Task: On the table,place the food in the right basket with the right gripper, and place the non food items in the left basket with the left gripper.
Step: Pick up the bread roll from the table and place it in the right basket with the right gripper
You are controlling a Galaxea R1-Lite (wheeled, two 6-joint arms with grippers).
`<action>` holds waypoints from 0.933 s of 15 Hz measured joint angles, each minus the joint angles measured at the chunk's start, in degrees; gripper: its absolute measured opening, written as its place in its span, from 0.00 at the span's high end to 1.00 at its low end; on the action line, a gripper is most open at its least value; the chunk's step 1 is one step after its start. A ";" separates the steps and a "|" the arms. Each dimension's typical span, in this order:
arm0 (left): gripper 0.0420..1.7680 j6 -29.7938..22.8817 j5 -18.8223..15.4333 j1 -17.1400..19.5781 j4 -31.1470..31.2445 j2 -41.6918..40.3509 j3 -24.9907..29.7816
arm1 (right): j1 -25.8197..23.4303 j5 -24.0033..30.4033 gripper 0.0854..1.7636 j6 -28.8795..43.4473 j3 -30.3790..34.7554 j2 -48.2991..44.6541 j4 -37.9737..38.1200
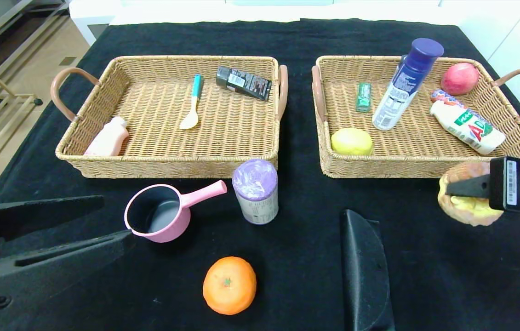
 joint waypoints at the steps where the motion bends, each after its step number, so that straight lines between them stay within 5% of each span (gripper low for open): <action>1: 0.03 0.00 0.02 0.00 0.00 0.00 0.00 | -0.55 -0.48 0.53 -0.85 -1.83 0.80 -0.28; 4: 0.03 0.02 0.00 0.00 -0.02 -0.05 0.00 | -3.16 -1.77 0.53 -2.83 -5.99 3.75 -1.46; 14: 0.03 -0.02 0.05 0.00 -0.06 -0.38 -0.09 | -12.79 -1.79 0.53 -9.69 -8.08 12.00 -23.16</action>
